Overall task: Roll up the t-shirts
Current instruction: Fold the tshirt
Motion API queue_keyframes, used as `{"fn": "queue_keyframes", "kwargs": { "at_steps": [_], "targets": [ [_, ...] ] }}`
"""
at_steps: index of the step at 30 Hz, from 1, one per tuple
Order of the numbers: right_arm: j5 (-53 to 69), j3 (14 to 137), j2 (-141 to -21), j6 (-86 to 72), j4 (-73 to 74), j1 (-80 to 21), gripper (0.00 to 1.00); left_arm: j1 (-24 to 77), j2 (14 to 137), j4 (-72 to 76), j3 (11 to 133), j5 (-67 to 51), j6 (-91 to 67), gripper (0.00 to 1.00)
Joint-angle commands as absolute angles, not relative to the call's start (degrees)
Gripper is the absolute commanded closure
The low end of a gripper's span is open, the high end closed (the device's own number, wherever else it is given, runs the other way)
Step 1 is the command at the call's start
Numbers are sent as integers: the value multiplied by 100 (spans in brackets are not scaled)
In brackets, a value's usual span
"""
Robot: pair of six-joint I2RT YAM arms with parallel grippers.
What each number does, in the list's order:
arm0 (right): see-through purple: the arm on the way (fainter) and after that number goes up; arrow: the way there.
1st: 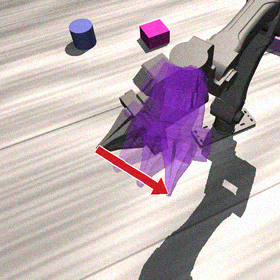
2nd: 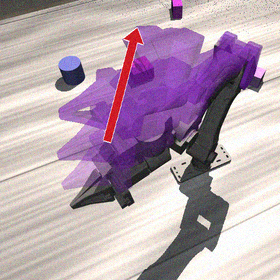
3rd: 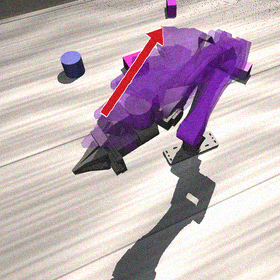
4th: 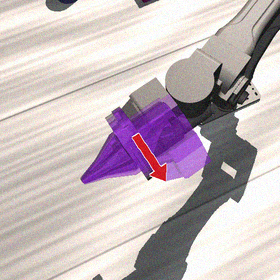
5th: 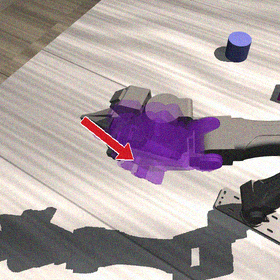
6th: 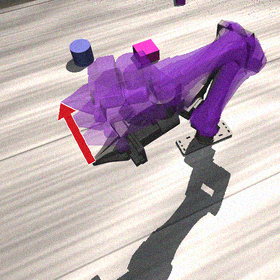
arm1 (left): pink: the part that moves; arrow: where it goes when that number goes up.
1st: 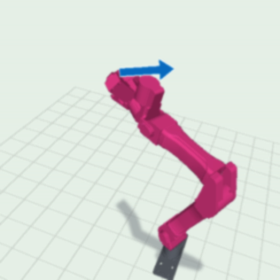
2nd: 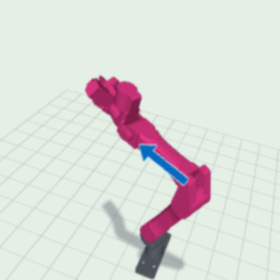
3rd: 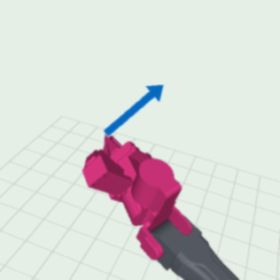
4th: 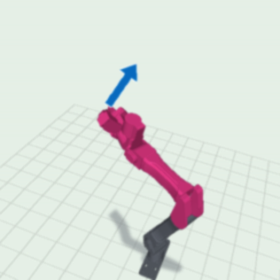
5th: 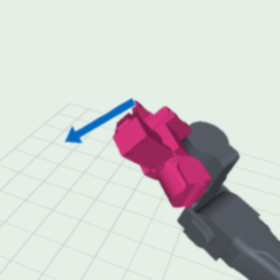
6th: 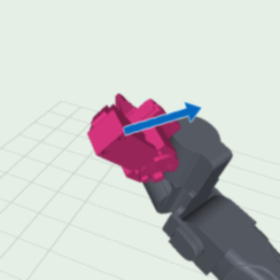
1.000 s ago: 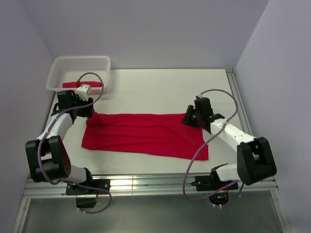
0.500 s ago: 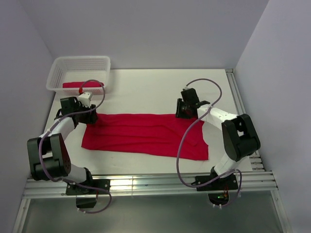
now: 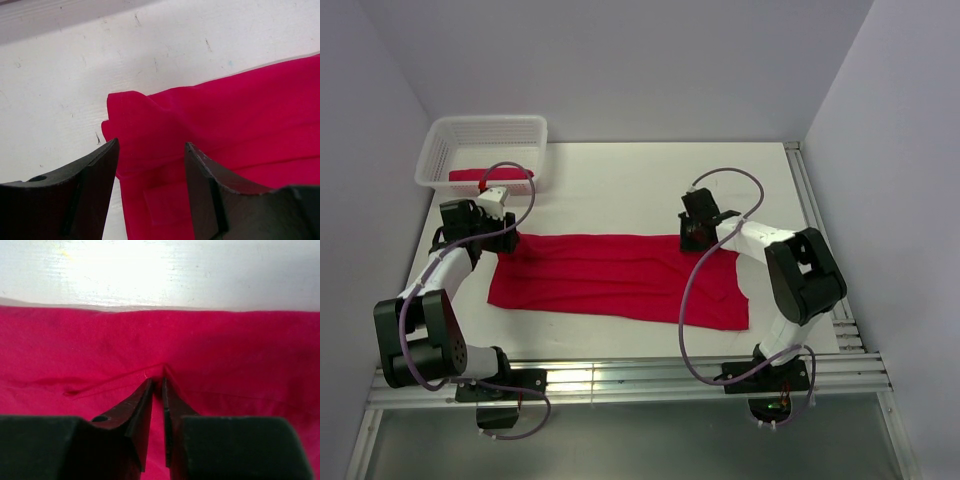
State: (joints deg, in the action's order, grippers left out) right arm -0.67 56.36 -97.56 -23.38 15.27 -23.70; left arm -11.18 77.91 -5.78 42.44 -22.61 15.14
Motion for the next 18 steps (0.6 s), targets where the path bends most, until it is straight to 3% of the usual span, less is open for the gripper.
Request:
{"fn": "queue_keyframes", "kwargs": {
  "at_steps": [1, 6, 18],
  "targets": [
    [-202, 5862, -9800, -2320, 1459, -2408, 81, -1116, 7673, -413, 4236, -2312, 1433, 40],
    [-150, 5810, -9572, -2338, 1468, -2443, 100, -1116, 7725, -448, 4280, -2320, 1424, 40],
    [-457, 4975, -8448, -3206, 1538, -3392, 100, -1116, 7690, -483, 4271, -2355, 1433, 39]
  ]
}}
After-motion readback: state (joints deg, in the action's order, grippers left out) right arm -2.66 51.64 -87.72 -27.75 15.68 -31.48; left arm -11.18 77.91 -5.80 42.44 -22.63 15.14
